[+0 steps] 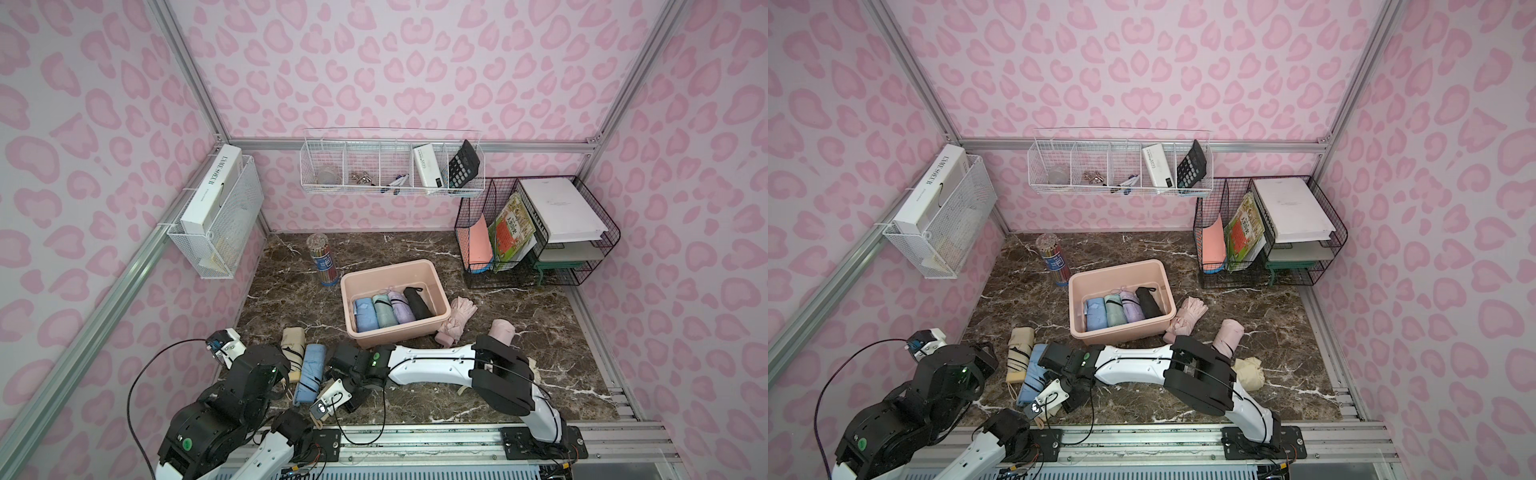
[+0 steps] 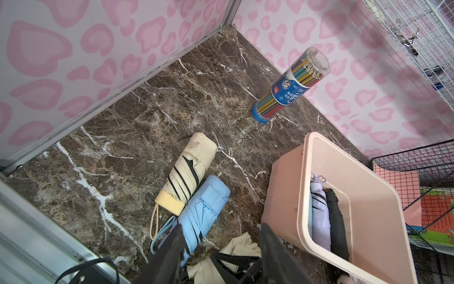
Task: Put the umbrella into the storage box
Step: Pick up the umbrella from the center of the board.
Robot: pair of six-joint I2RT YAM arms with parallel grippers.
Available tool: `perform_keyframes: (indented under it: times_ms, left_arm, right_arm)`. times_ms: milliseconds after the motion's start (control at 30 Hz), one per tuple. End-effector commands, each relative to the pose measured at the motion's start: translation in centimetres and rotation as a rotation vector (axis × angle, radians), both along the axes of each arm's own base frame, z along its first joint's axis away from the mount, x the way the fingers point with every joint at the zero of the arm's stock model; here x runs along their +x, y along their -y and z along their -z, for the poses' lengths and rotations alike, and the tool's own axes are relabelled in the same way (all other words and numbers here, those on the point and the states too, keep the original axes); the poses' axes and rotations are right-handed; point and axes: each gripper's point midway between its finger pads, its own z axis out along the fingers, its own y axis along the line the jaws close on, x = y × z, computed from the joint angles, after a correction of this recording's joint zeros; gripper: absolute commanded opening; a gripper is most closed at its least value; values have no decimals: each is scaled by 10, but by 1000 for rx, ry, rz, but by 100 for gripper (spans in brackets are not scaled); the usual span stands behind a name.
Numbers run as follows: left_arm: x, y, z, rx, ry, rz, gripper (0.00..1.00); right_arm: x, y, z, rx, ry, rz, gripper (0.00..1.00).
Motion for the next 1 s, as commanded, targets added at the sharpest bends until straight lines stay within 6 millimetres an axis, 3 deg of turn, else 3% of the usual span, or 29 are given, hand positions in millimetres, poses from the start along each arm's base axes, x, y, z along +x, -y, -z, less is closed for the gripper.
perform_keyframes:
  times_ms: [0,233,533,700,967]
  left_arm:
    - [-2,0,1,-2,-12,-2,51]
    - [-2,1,-3,-6,-17,3,51]
    - [2,4,-6,-16,-11,10,50]
    - [3,5,-9,-22,6,10,50]
    - [5,5,-12,-30,24,9,50]
  right_arm:
    - [0,4,14,-57,4,-2,71]
    - [5,4,33,-105,23,18,62]
    - [5,9,35,-124,20,24,36]
    - [0,16,21,-105,7,17,24]
    - [-12,24,-31,50,-50,41,14]
